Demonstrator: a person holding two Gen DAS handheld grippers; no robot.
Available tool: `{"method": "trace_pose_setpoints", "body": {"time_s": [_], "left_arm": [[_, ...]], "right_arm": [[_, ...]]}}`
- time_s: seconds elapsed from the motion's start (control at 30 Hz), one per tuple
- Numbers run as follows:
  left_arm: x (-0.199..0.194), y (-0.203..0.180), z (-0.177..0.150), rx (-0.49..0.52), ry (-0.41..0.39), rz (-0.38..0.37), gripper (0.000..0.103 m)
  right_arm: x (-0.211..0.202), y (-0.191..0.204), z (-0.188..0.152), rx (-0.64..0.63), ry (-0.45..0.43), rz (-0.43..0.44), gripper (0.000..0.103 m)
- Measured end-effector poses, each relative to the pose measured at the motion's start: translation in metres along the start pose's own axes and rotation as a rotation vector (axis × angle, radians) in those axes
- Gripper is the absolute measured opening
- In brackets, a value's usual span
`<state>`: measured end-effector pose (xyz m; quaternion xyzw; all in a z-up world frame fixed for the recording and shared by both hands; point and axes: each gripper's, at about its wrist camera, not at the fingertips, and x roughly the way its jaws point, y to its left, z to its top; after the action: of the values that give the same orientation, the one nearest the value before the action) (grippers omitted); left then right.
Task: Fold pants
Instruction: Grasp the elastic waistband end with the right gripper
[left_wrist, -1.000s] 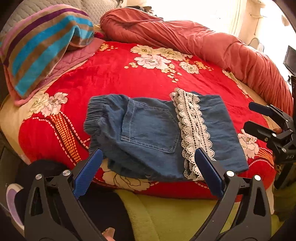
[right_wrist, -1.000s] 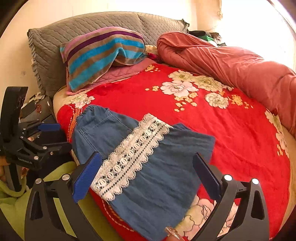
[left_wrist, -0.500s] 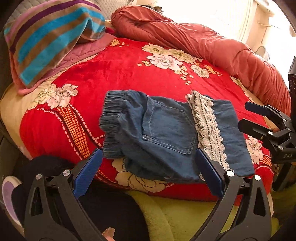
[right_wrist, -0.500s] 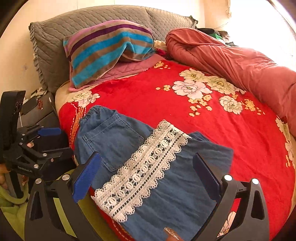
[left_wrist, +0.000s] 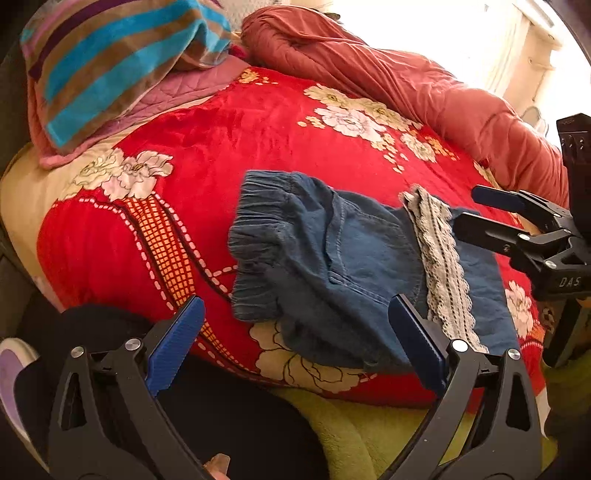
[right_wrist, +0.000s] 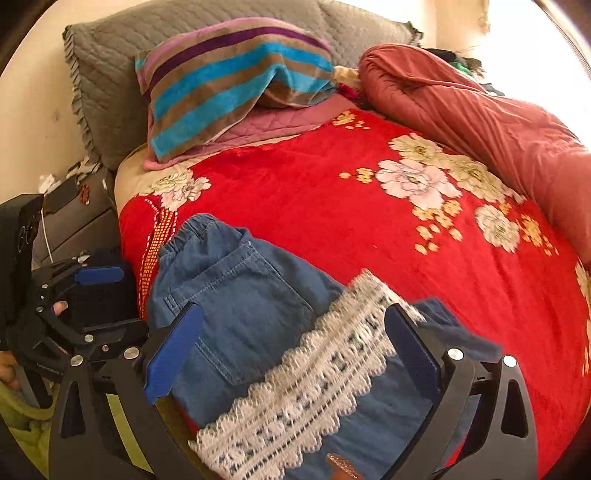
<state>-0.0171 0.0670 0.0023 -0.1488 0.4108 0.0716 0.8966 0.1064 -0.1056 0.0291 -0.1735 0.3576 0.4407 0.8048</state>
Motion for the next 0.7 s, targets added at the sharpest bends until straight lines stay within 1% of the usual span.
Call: {"method": "trace_pose_setpoints", "body": {"time_s": [0.17, 0.3, 0.37, 0.43, 0.47, 0.5, 0.6, 0.7], "left_arm": [[0.003, 0.013, 0.003, -0.053, -0.012, -0.001, 0.093], [0.008, 0.017, 0.003, -0.064, -0.009, -0.016, 0.092], [0.012, 0.018, 0.004, -0.067, 0.000, -0.033, 0.083], [0.019, 0.019, 0.004, -0.078, 0.019, -0.063, 0.062], [0.023, 0.020, 0.004, -0.086, 0.029, -0.075, 0.058], [0.026, 0.021, 0.003, -0.094, 0.040, -0.088, 0.051], [0.035, 0.022, 0.001, -0.098, 0.062, -0.094, 0.049], [0.038, 0.023, 0.000, -0.096, 0.065, -0.096, 0.049]], "right_arm": [[0.021, 0.010, 0.021, -0.043, 0.035, 0.055, 0.098], [0.041, 0.021, 0.041, -0.112, 0.069, 0.102, 0.098], [0.051, 0.025, 0.049, -0.134, 0.087, 0.125, 0.098], [0.064, 0.029, 0.057, -0.155, 0.113, 0.155, 0.098], [0.073, 0.031, 0.062, -0.168, 0.134, 0.168, 0.098], [0.079, 0.033, 0.065, -0.177, 0.148, 0.178, 0.098], [0.097, 0.040, 0.072, -0.206, 0.192, 0.221, 0.098], [0.117, 0.046, 0.078, -0.232, 0.238, 0.258, 0.098]]}}
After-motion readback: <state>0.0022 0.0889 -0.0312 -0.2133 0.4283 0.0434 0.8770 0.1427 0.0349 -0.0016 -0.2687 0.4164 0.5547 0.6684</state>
